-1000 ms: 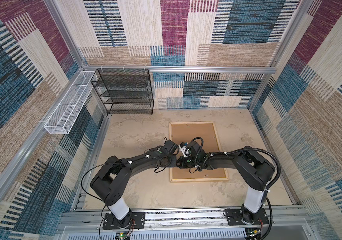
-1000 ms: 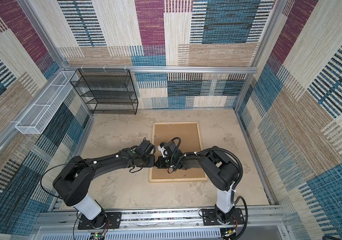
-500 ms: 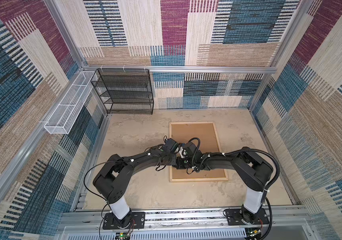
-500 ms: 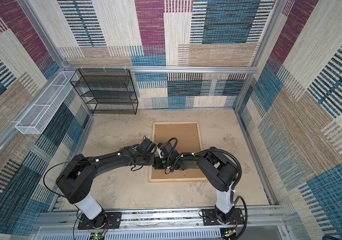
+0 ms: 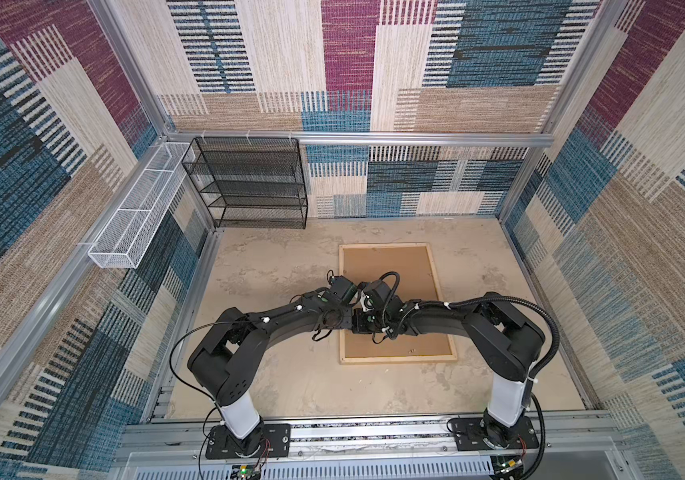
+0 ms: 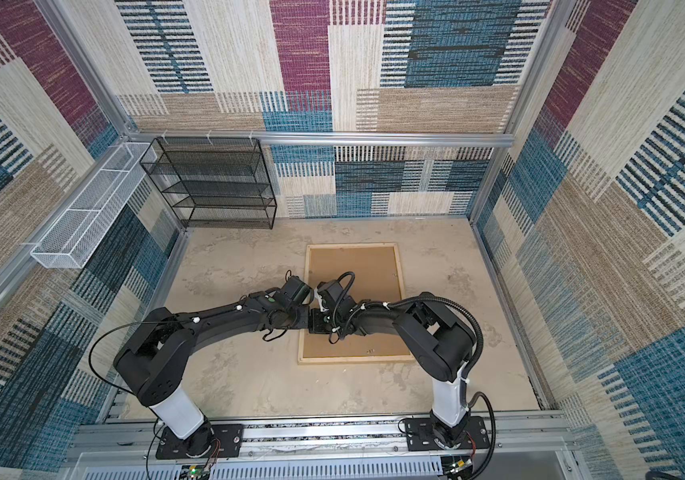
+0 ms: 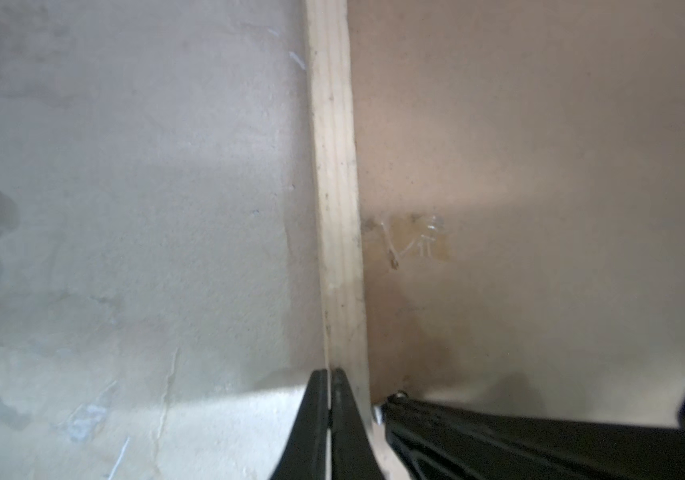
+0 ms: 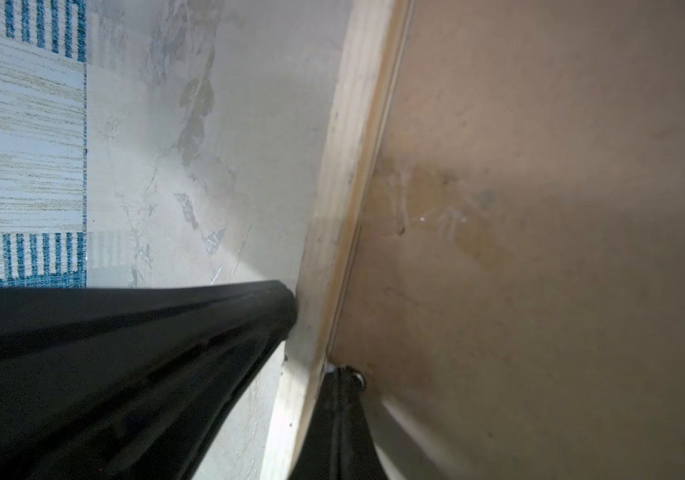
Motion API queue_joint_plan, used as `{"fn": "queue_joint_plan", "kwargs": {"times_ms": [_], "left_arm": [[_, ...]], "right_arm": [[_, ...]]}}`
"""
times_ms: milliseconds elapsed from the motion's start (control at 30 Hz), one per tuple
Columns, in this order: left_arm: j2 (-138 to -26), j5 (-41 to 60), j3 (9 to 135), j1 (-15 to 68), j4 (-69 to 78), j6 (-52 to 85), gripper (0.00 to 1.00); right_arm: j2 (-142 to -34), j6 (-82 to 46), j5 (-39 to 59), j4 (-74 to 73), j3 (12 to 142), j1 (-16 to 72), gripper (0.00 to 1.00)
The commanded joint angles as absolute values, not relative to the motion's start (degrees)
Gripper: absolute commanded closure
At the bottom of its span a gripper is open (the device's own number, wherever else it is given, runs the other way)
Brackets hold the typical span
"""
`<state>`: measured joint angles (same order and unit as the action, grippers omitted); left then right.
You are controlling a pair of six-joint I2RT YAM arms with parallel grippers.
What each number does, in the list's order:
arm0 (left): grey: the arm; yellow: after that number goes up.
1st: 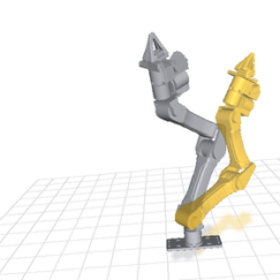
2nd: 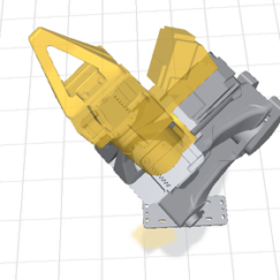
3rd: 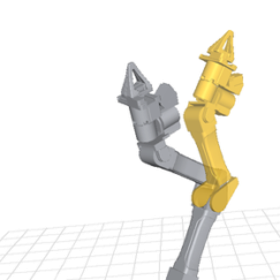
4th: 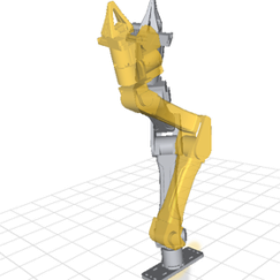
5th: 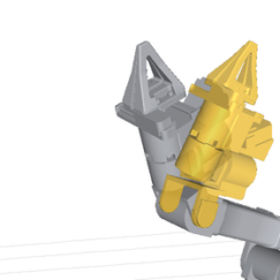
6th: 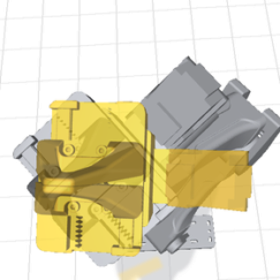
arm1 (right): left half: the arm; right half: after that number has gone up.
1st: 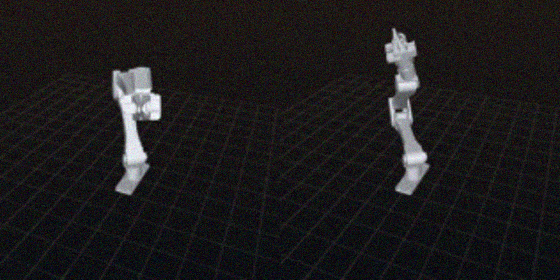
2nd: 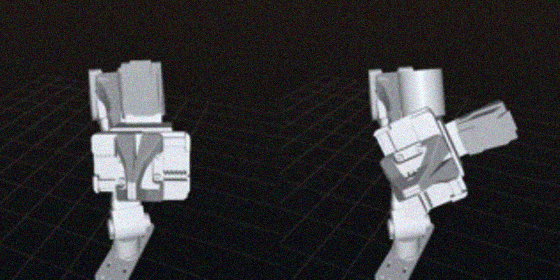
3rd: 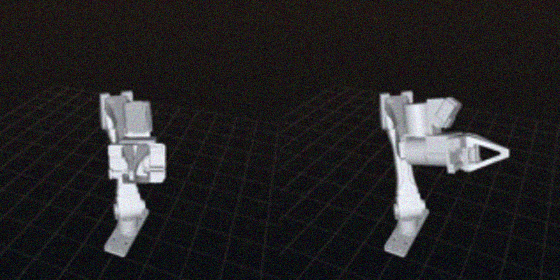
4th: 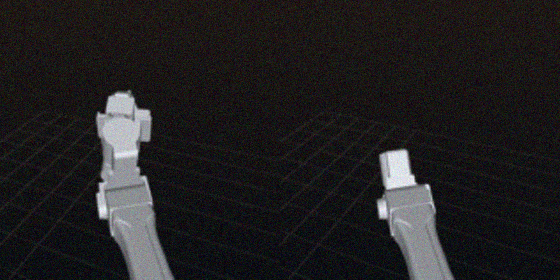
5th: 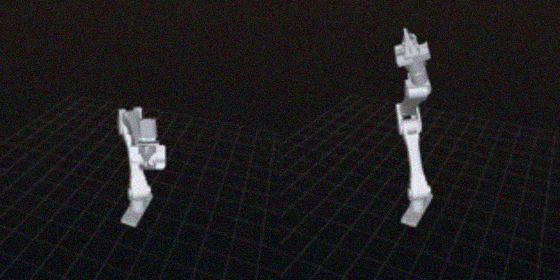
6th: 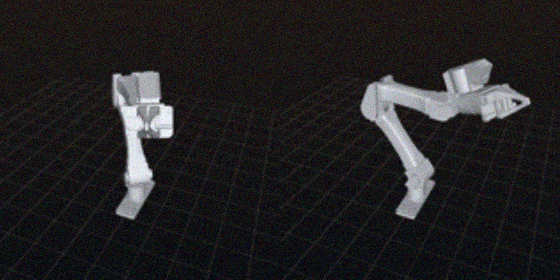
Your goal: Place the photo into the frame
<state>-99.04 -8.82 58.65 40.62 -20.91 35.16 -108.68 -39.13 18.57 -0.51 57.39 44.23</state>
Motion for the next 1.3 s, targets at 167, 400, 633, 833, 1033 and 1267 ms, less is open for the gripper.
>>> {"fn": "queue_joint_plan", "kwargs": {"times_ms": [167,400,633,833,1033,1267], "left_arm": [[-100.41,-4.26,58.08,41.66,-20.83,35.16,0.90],[-99.99,-5.13,58.18,41.67,-21.27,34.89,0.90],[-96.57,-8.11,57.32,41.56,-22.01,35.22,0.84],[-92.62,-8.50,56.15,41.57,-22.11,34.42,0.76],[-92.96,-5.10,54.58,41.57,-19.04,33.79,0.73],[-94.93,-2.48,54.49,41.67,-17.35,33.55,0.73]], "right_arm": [[-111.65,-39.37,11.78,2.88,58.18,44.74,1.00],[-110.39,-39.29,13.75,-0.04,56.78,44.74,1.00],[-106.28,-37.82,14.28,-3.04,54.46,44.65,1.00],[-103.81,-36.10,13.77,-3.16,54.14,43.84,0.99],[-101.45,-35.07,13.41,-2.31,54.14,41.70,0.72],[-99.50,-33.59,13.11,-1.03,53.78,37.94,0.59]]}}
